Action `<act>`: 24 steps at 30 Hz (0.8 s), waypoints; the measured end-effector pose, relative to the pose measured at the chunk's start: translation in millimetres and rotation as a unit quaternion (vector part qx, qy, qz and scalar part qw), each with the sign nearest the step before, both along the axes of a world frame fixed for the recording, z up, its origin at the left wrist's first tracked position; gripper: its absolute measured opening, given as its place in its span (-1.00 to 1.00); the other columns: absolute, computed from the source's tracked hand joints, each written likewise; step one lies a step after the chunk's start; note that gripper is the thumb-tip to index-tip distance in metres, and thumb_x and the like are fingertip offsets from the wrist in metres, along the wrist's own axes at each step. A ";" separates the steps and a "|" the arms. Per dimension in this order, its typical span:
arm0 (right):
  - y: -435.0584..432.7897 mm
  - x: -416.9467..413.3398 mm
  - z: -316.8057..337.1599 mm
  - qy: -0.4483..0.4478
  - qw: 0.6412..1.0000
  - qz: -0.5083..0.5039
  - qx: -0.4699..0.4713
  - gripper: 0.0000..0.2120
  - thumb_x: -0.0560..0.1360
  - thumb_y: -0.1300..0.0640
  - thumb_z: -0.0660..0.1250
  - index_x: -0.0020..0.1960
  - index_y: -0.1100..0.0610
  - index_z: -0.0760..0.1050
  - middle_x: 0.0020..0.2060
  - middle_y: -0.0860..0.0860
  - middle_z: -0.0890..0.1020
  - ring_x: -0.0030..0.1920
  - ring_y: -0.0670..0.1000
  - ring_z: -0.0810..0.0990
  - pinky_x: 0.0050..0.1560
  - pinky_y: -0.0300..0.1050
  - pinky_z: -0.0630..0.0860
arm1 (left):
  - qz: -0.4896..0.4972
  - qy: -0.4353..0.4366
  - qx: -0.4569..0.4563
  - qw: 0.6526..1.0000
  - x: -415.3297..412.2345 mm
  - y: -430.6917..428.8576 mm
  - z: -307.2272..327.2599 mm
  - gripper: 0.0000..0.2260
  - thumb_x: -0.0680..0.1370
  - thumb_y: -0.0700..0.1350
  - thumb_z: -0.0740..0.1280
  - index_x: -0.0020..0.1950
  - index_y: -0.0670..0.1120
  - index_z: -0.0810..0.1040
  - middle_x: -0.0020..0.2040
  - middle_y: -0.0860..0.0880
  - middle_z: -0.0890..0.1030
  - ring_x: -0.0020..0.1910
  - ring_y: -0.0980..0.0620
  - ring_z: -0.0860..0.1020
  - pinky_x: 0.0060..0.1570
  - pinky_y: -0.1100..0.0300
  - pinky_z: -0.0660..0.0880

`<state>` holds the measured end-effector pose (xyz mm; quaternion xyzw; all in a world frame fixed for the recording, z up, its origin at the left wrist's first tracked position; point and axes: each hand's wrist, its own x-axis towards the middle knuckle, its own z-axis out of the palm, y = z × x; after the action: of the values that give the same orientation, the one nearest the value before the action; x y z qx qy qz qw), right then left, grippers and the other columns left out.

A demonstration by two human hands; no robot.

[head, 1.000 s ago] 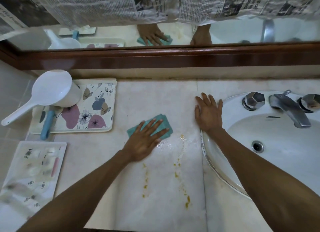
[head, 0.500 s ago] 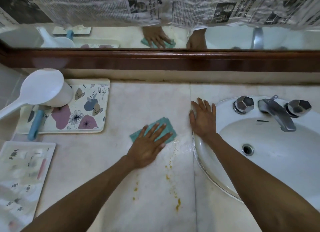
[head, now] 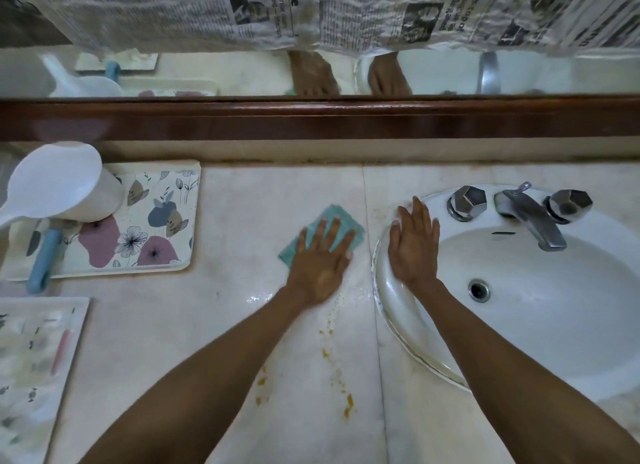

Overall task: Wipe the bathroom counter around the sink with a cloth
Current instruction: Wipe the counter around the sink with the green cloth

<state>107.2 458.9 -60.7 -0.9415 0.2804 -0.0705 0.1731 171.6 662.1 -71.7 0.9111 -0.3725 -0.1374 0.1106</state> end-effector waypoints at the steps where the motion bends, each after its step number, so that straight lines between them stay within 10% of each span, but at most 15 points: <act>1: -0.2 -0.6 -0.1 0.002 1.000 0.001 0.001 -0.57 0.67 0.02 -0.05 0.43 0.15 0.35 0.56 0.12 0.17 0.56 0.09 0.09 0.54 0.16 -0.03 | -0.054 -0.004 -0.006 0.999 -16.7 14.5 0.3 -0.53 0.72 0.15 -0.07 0.64 0.17 0.07 0.67 0.02 -0.05 0.65 -0.04 -0.11 0.56 -0.17 -0.17; 6: -0.2 -3.1 -1.0 0.015 1.000 0.006 0.000 -0.55 0.67 -0.01 -0.08 0.44 0.14 0.34 0.56 0.12 0.17 0.57 0.10 0.06 0.55 0.15 -0.03 | -0.225 -0.036 0.017 0.974 14.2 80.3 4.7 -0.56 0.73 0.15 -0.08 0.63 0.24 0.05 0.66 0.11 -0.04 0.64 0.05 -0.12 0.58 -0.04 -0.17; 14: 8.2 -14.0 -4.4 0.012 1.000 -0.009 0.016 -0.54 0.68 -0.02 -0.11 0.50 0.05 0.29 0.58 0.05 0.12 0.58 0.08 0.00 0.56 0.09 -0.05 | 0.072 -0.020 -0.008 0.997 27.5 10.2 -2.9 -0.55 0.72 0.10 -0.05 0.63 0.16 0.11 0.66 0.00 0.02 0.64 -0.09 -0.03 0.55 -0.22 -0.07; 24: 22.5 -25.1 -2.2 0.012 0.999 -0.025 0.030 -0.53 0.68 -0.01 -0.12 0.53 0.03 0.23 0.59 0.06 0.07 0.58 0.11 0.00 0.56 0.08 -0.09 | -0.290 -0.036 0.019 0.956 -12.3 79.3 2.6 -0.57 0.74 0.13 -0.06 0.62 0.25 0.07 0.67 0.10 -0.05 0.64 0.02 -0.12 0.57 -0.05 -0.19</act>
<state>82.0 481.4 -62.9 -0.9294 0.3077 -0.0551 0.1961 159.4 741.4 -69.1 0.7704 -0.6214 -0.1379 0.0353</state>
